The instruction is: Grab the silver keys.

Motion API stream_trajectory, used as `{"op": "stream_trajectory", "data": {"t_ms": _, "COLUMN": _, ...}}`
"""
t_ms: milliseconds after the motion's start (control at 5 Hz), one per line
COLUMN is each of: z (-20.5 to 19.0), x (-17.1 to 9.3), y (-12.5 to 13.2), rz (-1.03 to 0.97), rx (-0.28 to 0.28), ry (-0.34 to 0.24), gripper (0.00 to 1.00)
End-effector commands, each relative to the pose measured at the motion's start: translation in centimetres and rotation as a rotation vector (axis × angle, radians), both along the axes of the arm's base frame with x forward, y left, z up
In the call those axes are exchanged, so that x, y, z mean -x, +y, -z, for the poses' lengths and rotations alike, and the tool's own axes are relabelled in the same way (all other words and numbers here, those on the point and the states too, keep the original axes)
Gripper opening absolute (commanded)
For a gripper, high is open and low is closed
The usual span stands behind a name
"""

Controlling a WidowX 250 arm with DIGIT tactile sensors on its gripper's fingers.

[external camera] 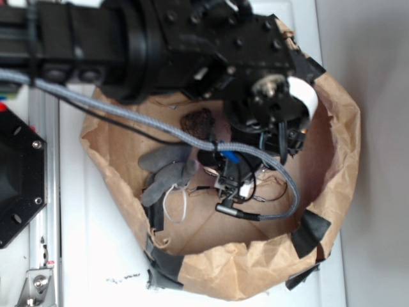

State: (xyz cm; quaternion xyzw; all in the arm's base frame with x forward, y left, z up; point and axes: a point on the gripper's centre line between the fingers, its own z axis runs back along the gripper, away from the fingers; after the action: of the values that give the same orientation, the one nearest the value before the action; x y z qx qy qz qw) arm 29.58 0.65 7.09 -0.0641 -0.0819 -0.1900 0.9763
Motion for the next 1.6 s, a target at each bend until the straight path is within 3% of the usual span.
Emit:
{"op": "stream_trajectory", "data": {"t_ms": 0, "z": -0.3, "x": -1.2, "y": -0.7, "rz": 0.018, "rx": -0.02, "ry": -0.064, "gripper": 1.0}}
{"op": "stream_trajectory", "data": {"t_ms": 600, "z": -0.1, "x": -2.4, "y": -0.7, "rz": -0.004, "rx": -0.022, "ry": -0.064, "gripper": 1.0}}
{"op": "stream_trajectory", "data": {"t_ms": 1400, "z": 1.8, "x": -3.3, "y": -3.2, "rz": 0.019, "rx": 0.007, "ry": -0.049, "gripper": 1.0}}
